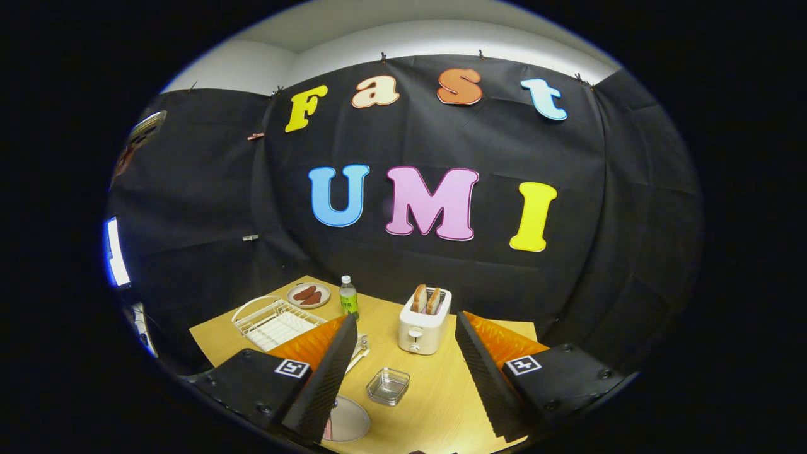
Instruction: Take the plate from the dish rack, then take the spoon from the basket and place it into the plate.
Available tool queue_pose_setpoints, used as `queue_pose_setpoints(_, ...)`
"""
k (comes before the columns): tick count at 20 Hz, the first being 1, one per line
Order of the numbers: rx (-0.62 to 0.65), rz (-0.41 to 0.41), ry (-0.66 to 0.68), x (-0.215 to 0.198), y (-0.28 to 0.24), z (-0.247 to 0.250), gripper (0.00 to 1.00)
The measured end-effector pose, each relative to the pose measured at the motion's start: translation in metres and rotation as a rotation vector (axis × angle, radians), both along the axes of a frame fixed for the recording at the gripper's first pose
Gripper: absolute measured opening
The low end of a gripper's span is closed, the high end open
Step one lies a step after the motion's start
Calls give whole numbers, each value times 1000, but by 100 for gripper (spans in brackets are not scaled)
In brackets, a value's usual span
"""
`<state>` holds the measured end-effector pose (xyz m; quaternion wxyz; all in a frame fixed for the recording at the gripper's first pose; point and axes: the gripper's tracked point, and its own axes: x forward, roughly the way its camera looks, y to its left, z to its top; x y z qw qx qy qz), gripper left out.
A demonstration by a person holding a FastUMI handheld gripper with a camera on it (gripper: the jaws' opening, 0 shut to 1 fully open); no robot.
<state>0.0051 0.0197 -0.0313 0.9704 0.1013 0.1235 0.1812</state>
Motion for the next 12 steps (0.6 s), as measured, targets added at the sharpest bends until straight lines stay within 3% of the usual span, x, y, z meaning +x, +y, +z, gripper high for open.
queue_pose_setpoints(12, 0, -30, -19, 8, -18, 0, 96)
